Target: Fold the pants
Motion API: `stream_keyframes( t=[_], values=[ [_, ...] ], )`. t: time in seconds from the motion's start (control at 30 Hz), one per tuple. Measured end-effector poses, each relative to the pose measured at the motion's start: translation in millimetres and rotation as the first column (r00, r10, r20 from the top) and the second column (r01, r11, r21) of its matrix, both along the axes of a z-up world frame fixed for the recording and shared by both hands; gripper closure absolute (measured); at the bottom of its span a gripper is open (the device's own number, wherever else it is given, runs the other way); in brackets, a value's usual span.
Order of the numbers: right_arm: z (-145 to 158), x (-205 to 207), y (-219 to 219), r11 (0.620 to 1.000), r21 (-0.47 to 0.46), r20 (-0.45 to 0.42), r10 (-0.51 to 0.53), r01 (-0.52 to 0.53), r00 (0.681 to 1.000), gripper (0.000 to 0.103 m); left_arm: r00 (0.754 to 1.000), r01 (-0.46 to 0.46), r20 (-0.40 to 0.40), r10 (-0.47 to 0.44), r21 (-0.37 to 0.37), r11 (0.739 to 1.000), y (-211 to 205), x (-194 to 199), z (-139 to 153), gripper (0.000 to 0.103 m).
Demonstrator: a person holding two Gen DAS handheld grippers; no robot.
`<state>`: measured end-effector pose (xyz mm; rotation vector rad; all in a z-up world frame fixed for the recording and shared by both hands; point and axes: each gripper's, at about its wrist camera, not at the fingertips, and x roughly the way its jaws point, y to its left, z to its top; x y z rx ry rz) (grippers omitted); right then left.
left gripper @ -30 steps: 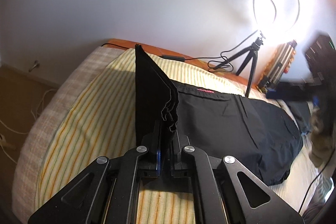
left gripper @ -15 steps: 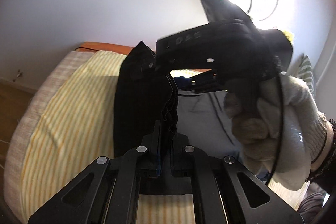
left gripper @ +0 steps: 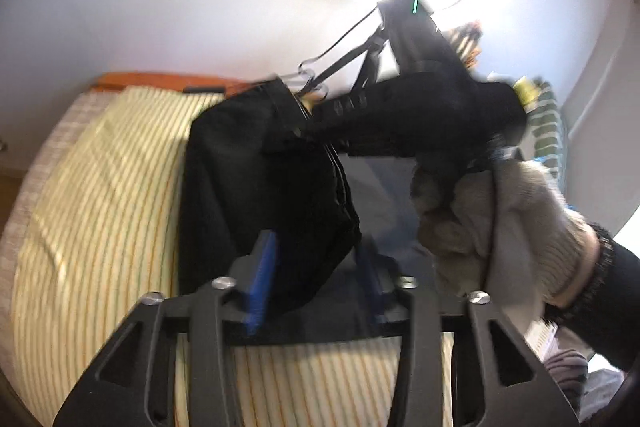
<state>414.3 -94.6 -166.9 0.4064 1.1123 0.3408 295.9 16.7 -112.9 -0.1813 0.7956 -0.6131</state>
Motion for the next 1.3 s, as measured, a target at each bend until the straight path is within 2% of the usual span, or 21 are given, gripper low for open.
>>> stream_keyframes(
  t=[0.1,0.2,0.23,0.27,0.37,0.43,0.57,0.73,0.93,1.3],
  values=[
    [4.4,-13.0,-21.7,1.000,0.006,0.014,-0.001,0.001,1.000,0.098,0.999,0.003,0.032,-0.003,0.004,1.000,12.8,-18.5,14.2,0.059],
    [2.8,-25.9,-49.1,0.999,0.021,0.002,-0.029,0.029,1.000,0.098,0.996,-0.052,0.077,0.043,0.113,0.992,22.3,-17.1,13.0,0.056],
    [1.8,-28.6,-54.9,0.999,0.019,-0.001,-0.039,0.039,0.999,0.098,0.995,-0.074,0.074,0.062,0.173,0.982,23.0,-11.7,7.8,0.056],
    [1.2,-31.6,-64.2,0.999,0.015,-0.005,-0.052,0.053,0.999,0.098,0.996,-0.081,0.061,0.070,0.202,0.976,23.5,-5.8,2.7,0.056],
    [4.2,-40.7,-88.9,0.997,0.002,-0.003,-0.081,0.081,0.997,0.098,0.997,-0.075,0.012,0.074,0.229,0.971,17.0,10.5,-11.5,0.056],
    [8.6,-48.2,-101.6,0.996,-0.005,0.003,-0.092,0.092,0.996,0.098,0.998,-0.062,0.021,0.058,0.258,0.964,3.8,16.1,-14.9,0.056],
    [19.7,-67.6,-131.7,0.993,-0.035,0.009,-0.109,0.109,0.994,0.099,0.998,-0.030,0.055,0.016,0.260,0.965,-23.9,19.2,-10.7,0.056],
    [24.9,-86.0,-167.2,0.987,-0.067,0.004,-0.144,0.144,0.990,0.098,0.998,0.037,0.048,-0.051,0.252,0.967,-61.4,28.9,-11.3,0.056],
    [22.9,-106.4,-210.5,0.978,-0.091,-0.003,-0.189,0.188,0.982,0.099,0.988,0.125,0.047,-0.145,0.297,0.947,-103.6,26.7,-14.9,0.056],
    [13.4,-131.4,-280.6,0.958,-0.133,-0.036,-0.262,0.255,0.964,0.099,0.972,0.202,0.052,-0.229,0.313,0.928,-150.1,29.3,-18.8,0.056]
  ],
)
